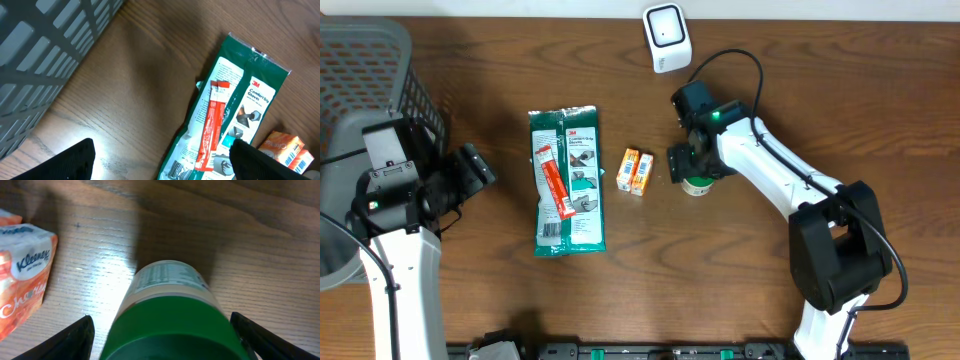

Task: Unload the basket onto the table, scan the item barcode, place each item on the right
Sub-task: 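Bring the jar back down toward its spot beside the boxes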

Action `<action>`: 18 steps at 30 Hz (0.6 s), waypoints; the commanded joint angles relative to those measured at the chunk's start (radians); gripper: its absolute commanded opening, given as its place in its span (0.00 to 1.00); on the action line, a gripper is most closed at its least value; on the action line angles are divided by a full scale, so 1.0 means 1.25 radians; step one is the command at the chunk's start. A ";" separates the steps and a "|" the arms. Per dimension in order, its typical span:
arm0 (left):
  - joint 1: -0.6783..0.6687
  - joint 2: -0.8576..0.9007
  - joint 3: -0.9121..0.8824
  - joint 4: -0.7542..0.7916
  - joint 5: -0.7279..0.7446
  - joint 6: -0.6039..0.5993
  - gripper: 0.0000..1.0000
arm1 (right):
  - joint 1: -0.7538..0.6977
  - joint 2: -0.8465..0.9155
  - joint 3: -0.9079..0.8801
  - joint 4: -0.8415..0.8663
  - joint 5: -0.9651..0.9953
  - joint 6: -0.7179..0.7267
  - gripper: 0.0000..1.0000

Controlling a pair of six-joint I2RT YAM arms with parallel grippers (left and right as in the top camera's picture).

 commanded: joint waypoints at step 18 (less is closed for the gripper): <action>0.001 0.002 0.010 -0.002 0.004 0.005 0.87 | 0.013 -0.001 -0.006 -0.036 0.023 0.009 0.71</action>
